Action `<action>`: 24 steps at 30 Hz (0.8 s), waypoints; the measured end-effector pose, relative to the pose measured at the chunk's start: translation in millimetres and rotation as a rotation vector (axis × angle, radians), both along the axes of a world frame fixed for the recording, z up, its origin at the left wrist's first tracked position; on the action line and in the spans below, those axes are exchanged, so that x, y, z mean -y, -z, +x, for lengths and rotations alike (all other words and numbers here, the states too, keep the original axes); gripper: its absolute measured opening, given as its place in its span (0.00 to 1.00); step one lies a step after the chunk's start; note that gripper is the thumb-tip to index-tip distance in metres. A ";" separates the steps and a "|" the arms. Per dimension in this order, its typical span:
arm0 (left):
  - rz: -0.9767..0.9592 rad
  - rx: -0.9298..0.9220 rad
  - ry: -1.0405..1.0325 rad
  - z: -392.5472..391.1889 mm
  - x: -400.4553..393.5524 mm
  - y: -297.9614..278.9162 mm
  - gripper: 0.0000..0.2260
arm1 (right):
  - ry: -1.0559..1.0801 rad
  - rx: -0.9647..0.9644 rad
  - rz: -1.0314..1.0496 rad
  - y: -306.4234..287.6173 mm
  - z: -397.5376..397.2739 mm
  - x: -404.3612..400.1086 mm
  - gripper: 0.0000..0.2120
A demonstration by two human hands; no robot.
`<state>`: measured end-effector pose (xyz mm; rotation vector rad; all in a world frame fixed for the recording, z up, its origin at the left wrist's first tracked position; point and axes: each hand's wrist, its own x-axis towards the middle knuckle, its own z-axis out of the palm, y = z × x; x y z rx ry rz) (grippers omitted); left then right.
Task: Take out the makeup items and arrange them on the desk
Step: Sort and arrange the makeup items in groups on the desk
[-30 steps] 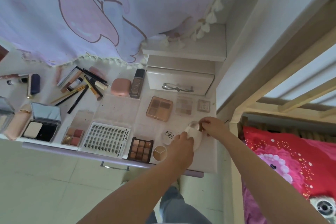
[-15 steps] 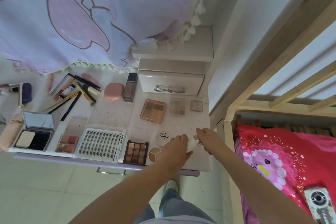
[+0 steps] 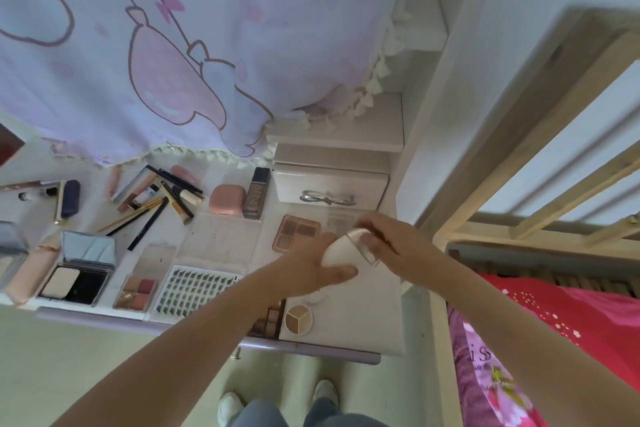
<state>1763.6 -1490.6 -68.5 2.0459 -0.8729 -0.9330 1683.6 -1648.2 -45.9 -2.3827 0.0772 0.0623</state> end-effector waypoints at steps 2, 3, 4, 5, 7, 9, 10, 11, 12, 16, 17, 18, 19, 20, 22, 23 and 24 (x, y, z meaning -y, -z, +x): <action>-0.111 -0.125 -0.091 6.3 -3.9 -10.8 0.02 | -0.013 0.063 0.051 -17.9 0.3 5.0 0.12; -0.153 -0.160 -0.135 7.1 -4.9 -15.0 0.03 | -0.014 0.073 0.100 -25.0 0.3 7.3 0.13; -0.180 -0.171 -0.165 7.1 -5.7 -18.2 0.04 | -0.009 0.062 0.173 -31.3 -0.4 9.1 0.13; -0.184 -0.148 -0.177 6.5 -6.0 -20.7 0.04 | -0.002 0.050 0.276 -36.5 -1.5 10.1 0.13; -0.196 -0.098 -0.186 3.7 -6.8 -26.6 0.05 | 0.010 0.041 0.505 -42.8 -4.1 11.0 0.16; -0.225 -0.070 -0.189 1.3 -7.5 -32.9 0.05 | 0.048 0.050 0.601 -45.3 -4.6 8.3 0.15; -0.229 -0.061 -0.189 0.2 -8.1 -35.7 0.06 | 0.081 0.073 0.613 -45.2 -4.0 6.3 0.13; -0.230 -0.050 -0.189 -0.1 -9.2 -38.3 0.06 | 0.109 0.096 0.635 -44.4 -2.9 5.5 0.12; -0.232 -0.041 -0.183 -0.1 -9.7 -41.3 0.06 | 0.127 0.097 0.676 -43.7 -1.4 5.8 0.14; -0.257 -0.048 -0.162 -0.4 -17.7 -55.2 0.07 | 0.067 0.028 0.675 -56.3 0.6 4.3 0.21; -0.261 -0.072 -0.159 -0.9 -20.5 -58.4 0.06 | 0.064 0.061 0.648 -60.9 0.9 2.3 0.20; -0.265 -0.102 -0.159 -1.8 -23.6 -62.0 0.06 | 0.070 0.091 0.629 -66.0 1.0 -1.5 0.21; -0.276 -0.136 -0.167 -2.4 -26.9 -65.3 0.06 | 0.080 0.116 0.612 -70.5 1.7 -5.8 0.23; -0.295 -0.172 -0.184 -2.7 -30.3 -68.1 0.06 | 0.097 0.134 0.607 -73.6 2.8 -9.2 0.25; -0.322 -0.218 -0.216 -2.8 -35.0 -71.9 0.06 | 0.106 0.138 0.643 -77.4 3.9 -12.3 0.28; -0.327 -0.228 -0.223 -3.6 -39.8 -73.2 0.06 | 0.103 0.118 0.684 -78.9 3.0 -15.4 0.27; -0.326 -0.221 -0.227 -4.6 -43.8 -74.3 0.05 | 0.109 0.105 0.718 -79.9 2.1 -18.5 0.25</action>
